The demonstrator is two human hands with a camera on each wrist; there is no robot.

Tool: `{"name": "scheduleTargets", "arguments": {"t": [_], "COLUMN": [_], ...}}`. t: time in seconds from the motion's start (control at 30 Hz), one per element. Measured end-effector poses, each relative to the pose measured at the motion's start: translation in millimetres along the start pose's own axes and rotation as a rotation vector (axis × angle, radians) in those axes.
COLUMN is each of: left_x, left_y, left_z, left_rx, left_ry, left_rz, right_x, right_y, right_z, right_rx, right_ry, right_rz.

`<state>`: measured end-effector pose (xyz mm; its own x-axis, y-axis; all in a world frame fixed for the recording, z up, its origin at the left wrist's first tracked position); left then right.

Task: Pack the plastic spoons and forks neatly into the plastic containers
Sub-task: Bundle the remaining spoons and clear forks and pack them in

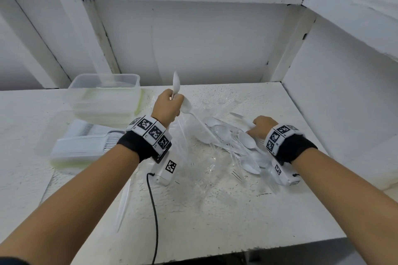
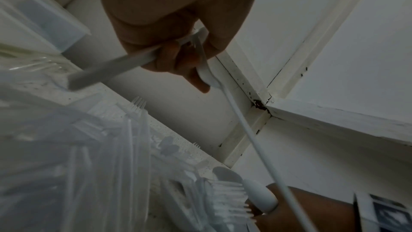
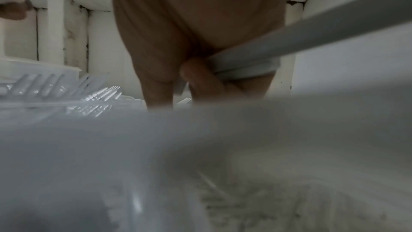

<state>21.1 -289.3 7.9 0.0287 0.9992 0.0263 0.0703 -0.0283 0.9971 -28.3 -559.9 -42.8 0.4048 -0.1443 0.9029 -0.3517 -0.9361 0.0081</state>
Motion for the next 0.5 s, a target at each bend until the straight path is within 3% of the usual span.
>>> {"name": "scheduleTargets", "arguments": {"t": [0.33, 0.5], "left_x": [13.1, 12.5], "left_y": [-19.4, -23.1], "left_z": [-27.6, -40.6], "left_rx": [0.091, 0.173], "left_ry": [-0.053, -0.057], "left_rz": [-0.049, -0.201], "right_x": [20.3, 36.4], "right_y": [-2.2, -1.8], "right_z": [-15.6, -45.4], "right_rx": [0.041, 0.080], "right_ry": [0.117, 0.201], "right_rz": [0.241, 0.441]}}
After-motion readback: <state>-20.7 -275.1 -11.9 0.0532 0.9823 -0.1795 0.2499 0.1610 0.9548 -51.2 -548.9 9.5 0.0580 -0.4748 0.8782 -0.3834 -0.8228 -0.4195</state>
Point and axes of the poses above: each hand's wrist, its own z-axis towards the middle knuckle, its own x-axis out of the back of the hand, y = z × x, the point moved 4 cm from there along z, towards the middle knuckle, and after that the axes turned 15 degrees about -z, right-handed, at the moved point
